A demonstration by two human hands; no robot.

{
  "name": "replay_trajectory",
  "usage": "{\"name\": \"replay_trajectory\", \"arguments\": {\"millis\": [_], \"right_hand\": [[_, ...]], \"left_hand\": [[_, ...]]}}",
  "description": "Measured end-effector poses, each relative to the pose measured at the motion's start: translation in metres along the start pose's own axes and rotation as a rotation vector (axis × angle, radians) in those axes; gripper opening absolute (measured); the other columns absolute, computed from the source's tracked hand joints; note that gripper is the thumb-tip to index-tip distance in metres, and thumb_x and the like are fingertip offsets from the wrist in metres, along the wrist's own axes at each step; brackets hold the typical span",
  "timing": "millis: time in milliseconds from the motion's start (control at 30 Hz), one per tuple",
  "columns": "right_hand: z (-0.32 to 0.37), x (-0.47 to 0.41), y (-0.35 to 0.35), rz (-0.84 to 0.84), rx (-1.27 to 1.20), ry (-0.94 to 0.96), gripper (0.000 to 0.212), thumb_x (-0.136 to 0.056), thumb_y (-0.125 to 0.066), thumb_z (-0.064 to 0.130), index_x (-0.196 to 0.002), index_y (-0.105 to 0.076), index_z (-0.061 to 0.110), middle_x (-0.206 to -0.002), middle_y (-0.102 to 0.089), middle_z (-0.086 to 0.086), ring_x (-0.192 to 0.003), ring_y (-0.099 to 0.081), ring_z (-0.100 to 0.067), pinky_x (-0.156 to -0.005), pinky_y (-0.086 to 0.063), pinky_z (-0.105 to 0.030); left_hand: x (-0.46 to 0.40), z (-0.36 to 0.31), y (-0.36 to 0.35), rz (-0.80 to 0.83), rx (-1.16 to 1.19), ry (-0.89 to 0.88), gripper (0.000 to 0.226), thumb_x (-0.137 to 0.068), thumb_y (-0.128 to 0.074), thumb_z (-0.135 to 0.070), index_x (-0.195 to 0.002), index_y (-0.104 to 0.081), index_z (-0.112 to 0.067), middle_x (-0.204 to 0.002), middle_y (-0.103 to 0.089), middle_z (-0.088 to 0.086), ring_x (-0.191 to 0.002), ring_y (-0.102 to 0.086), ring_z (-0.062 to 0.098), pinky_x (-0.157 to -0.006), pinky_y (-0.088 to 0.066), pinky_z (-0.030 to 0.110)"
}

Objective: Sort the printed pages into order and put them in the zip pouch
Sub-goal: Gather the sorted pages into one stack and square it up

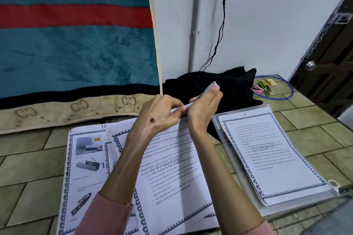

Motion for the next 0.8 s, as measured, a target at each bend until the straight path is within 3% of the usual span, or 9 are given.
{"name": "replay_trajectory", "arguments": {"millis": [133, 233, 267, 333, 400, 467, 567, 700, 800], "right_hand": [[-0.003, -0.003, -0.001, 0.005, -0.019, -0.004, 0.041, -0.102, -0.019, 0.037, -0.1, -0.046, 0.007, -0.06, -0.051, -0.002, -0.059, -0.05, -0.008, -0.057, -0.038, -0.01], [-0.004, -0.014, 0.003, -0.026, -0.015, -0.016, 0.039, -0.102, -0.017, 0.036, -0.097, -0.044, 0.009, -0.06, -0.052, -0.003, -0.058, -0.049, -0.005, -0.057, -0.037, -0.01], [-0.005, -0.019, 0.005, -0.039, -0.027, -0.027, 0.039, -0.102, -0.017, 0.037, -0.096, -0.044, 0.01, -0.06, -0.052, -0.004, -0.06, -0.049, -0.009, -0.059, -0.036, -0.012], [-0.008, -0.028, 0.009, -0.057, -0.065, -0.056, 0.038, -0.102, -0.016, 0.038, -0.095, -0.044, 0.013, -0.06, -0.05, -0.005, -0.061, -0.049, -0.015, -0.059, -0.037, -0.017], [-0.012, -0.036, 0.011, -0.075, -0.104, -0.071, 0.039, -0.102, -0.016, 0.038, -0.092, -0.045, 0.013, -0.059, -0.048, -0.005, -0.056, -0.046, -0.014, -0.054, -0.04, -0.01], [-0.014, -0.038, 0.014, -0.099, -0.146, -0.073, 0.04, -0.102, -0.016, 0.036, -0.085, -0.045, 0.013, -0.057, -0.046, -0.005, -0.054, -0.044, -0.015, -0.057, -0.041, -0.011], [-0.016, -0.043, 0.014, -0.017, -0.12, -0.092, 0.039, -0.102, -0.018, 0.037, -0.088, -0.045, 0.012, -0.057, -0.049, -0.002, -0.057, -0.047, -0.014, -0.07, -0.043, -0.028], [-0.022, -0.058, 0.022, 0.173, -0.153, -0.083, 0.031, -0.1, -0.026, 0.043, -0.084, -0.041, 0.021, -0.063, -0.051, -0.003, -0.048, -0.048, -0.011, -0.056, -0.044, -0.028], [-0.047, -0.055, 0.046, 0.205, 0.385, 0.096, 0.036, -0.096, -0.031, 0.052, -0.091, -0.043, 0.018, -0.065, -0.051, 0.004, -0.061, -0.05, -0.017, -0.078, -0.041, -0.037]], "left_hand": [[0.007, 0.007, 0.002, -0.013, -0.012, -0.052, 0.03, -0.083, -0.058, -0.048, -0.108, -0.066, -0.036, -0.112, -0.069, -0.008, -0.11, -0.06, 0.017, -0.091, -0.046, 0.034], [0.039, 0.033, 0.028, -0.4, -0.052, -0.063, 0.081, -0.064, -0.061, -0.069, -0.134, -0.047, -0.029, -0.139, -0.049, -0.005, -0.13, -0.042, 0.013, -0.109, -0.03, 0.038], [0.057, 0.053, 0.03, -0.525, 0.081, 0.039, 0.094, -0.058, -0.063, -0.072, -0.138, -0.04, -0.028, -0.143, -0.044, -0.003, -0.131, -0.038, 0.012, -0.11, -0.029, 0.037], [0.089, 0.09, 0.006, -0.513, 0.609, 0.311, 0.114, -0.04, -0.071, -0.077, -0.137, -0.037, -0.029, -0.138, -0.049, -0.001, -0.125, -0.046, 0.015, -0.103, -0.042, 0.034], [0.104, 0.1, -0.043, -0.295, 0.958, 0.458, 0.097, -0.034, -0.081, -0.069, -0.116, -0.052, -0.027, -0.108, -0.069, -0.01, -0.106, -0.062, 0.018, -0.078, -0.056, 0.022], [0.114, 0.1, -0.079, -0.193, 0.989, 0.539, 0.048, -0.057, -0.086, -0.035, -0.096, -0.059, -0.031, -0.084, -0.07, -0.021, -0.098, -0.065, 0.019, -0.065, -0.053, 0.012], [0.117, 0.093, -0.099, -0.171, 0.953, 0.6, 0.031, -0.078, -0.071, -0.009, -0.104, -0.06, -0.021, -0.1, -0.064, -0.006, -0.1, -0.06, 0.018, -0.078, -0.048, 0.023], [0.114, 0.111, -0.085, -0.223, 0.999, 0.64, 0.034, -0.083, -0.065, -0.005, -0.116, -0.06, -0.01, -0.111, -0.063, 0.006, -0.098, -0.06, 0.019, -0.088, -0.048, 0.032], [0.115, 0.131, -0.07, -0.205, 1.005, 0.66, 0.035, -0.083, -0.065, -0.009, -0.118, -0.06, -0.013, -0.113, -0.064, 0.007, -0.1, -0.063, 0.024, -0.092, -0.05, 0.039]]}}
Point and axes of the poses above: each hand's wrist, its own x-axis away from the middle knuckle, its own y-axis out of the back of the hand, z = x × y, the point moved 6 cm from there along -x, towards the middle knuckle
